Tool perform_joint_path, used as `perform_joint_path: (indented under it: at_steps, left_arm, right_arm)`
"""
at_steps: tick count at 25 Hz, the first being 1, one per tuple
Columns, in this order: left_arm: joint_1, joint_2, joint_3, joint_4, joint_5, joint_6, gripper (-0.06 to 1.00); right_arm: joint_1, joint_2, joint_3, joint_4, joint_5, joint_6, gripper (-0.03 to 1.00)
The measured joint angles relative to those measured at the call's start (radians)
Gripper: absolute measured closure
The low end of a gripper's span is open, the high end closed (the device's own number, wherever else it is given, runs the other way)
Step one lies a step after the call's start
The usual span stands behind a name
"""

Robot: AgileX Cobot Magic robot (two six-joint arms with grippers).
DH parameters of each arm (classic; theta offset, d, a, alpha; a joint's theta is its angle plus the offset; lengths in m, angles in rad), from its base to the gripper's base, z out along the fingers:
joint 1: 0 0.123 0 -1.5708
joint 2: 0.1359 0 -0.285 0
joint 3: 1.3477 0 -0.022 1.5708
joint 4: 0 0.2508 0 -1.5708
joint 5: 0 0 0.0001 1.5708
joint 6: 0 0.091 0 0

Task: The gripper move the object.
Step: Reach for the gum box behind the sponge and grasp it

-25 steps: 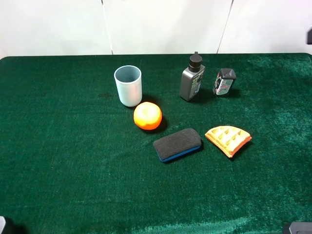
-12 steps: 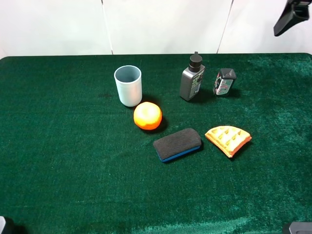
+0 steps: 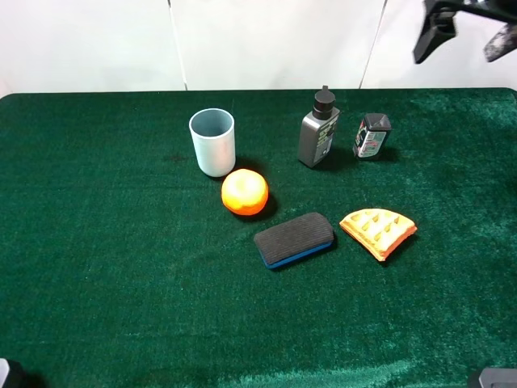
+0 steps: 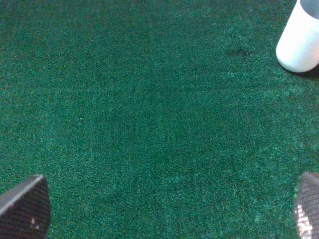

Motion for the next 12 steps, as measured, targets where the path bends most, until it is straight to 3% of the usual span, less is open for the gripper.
perform_joint_path:
  at_steps: [12]
  left_arm:
    - [0.000, 0.000, 0.000, 0.000, 0.000, 0.000, -0.05]
  right_arm:
    - [0.019, 0.178, -0.069, 0.024, 0.010, 0.002, 0.27]
